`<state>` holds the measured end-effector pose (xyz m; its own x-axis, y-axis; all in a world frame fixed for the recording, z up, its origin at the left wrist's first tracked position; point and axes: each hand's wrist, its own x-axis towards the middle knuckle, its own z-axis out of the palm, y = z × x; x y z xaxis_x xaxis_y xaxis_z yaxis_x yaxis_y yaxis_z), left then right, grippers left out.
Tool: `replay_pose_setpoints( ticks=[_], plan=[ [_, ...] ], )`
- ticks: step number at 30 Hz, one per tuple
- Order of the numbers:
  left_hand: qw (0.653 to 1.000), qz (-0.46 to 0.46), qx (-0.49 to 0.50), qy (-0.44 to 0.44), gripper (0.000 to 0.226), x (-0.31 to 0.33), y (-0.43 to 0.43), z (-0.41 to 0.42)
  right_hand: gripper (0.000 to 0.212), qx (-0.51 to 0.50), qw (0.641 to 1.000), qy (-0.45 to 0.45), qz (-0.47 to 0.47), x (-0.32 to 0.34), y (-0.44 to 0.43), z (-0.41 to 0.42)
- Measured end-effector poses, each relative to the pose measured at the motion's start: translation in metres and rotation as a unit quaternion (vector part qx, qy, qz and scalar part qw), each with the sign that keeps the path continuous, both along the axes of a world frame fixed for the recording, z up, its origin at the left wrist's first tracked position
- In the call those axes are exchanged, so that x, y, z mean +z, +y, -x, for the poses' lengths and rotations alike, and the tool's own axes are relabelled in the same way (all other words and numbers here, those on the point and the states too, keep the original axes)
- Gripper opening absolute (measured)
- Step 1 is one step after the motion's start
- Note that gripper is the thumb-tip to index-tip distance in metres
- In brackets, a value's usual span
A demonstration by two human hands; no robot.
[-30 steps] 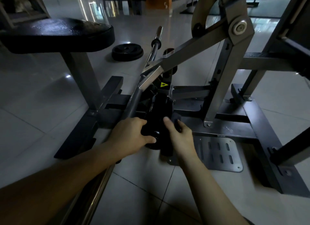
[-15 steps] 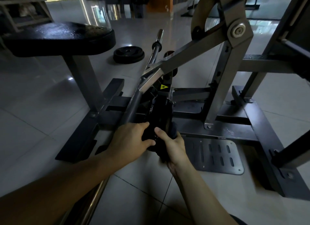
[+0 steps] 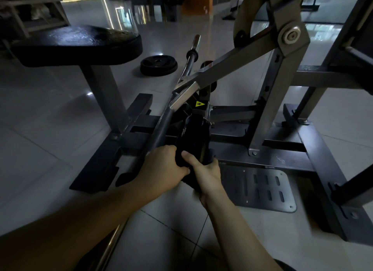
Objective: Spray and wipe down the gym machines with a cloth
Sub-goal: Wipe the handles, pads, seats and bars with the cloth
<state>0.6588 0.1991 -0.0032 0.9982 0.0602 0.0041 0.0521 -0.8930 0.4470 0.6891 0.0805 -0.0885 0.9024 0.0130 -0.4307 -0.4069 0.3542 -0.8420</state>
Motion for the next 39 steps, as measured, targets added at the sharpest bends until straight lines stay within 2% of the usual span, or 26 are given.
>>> replay_pose_setpoints(
  ticks=[2, 5, 9, 14, 18, 21, 24, 29, 35, 37, 39],
  plan=[
    [0.999, 0.025, 0.02, 0.001, 0.057, -0.002, -0.003, 0.0, 0.096, -0.006, 0.999, -0.007, -0.032, -0.006, 0.001, 0.001],
    [0.997, 0.062, 0.034, -0.011, 0.052, -0.005, -0.007, 0.003, 0.084, -0.01, 0.997, -0.013, -0.077, -0.011, 0.003, 0.006],
    [0.998, 0.053, 0.027, -0.026, 0.047, -0.004, -0.009, 0.014, 0.061, -0.008, 0.99, -0.019, -0.141, -0.014, 0.001, 0.011],
    [0.993, 0.109, 0.042, 0.005, 0.045, -0.003, -0.004, 0.011, 0.088, 0.022, 0.998, -0.007, -0.064, -0.008, -0.006, 0.009],
    [0.987, 0.139, 0.063, 0.049, 0.047, -0.002, -0.012, 0.002, 0.06, 0.012, 0.997, 0.028, -0.072, -0.002, -0.022, 0.003],
    [0.98, 0.165, 0.091, 0.06, 0.057, -0.011, -0.018, -0.007, 0.049, -0.019, 0.999, 0.013, -0.049, 0.009, -0.029, -0.01],
    [0.978, 0.175, 0.105, 0.052, 0.061, -0.02, -0.021, -0.01, 0.05, -0.03, 0.999, -0.008, -0.028, 0.019, -0.029, -0.036],
    [0.977, 0.175, 0.105, 0.062, 0.066, -0.022, -0.018, -0.013, 0.046, -0.041, 0.997, -0.003, -0.068, 0.014, -0.028, -0.081],
    [0.977, 0.173, 0.111, 0.055, 0.061, -0.019, -0.02, -0.011, 0.048, 0.008, 0.997, -0.031, -0.069, 0.008, -0.032, -0.01],
    [0.977, 0.173, 0.112, 0.056, 0.061, -0.018, -0.02, -0.011, 0.05, 0.014, 0.998, -0.058, -0.038, 0.012, -0.029, 0.0],
    [0.977, 0.175, 0.108, 0.056, 0.063, -0.017, -0.019, -0.011, 0.063, 0.026, 0.993, -0.103, 0.042, 0.02, -0.024, -0.015]
  ],
)
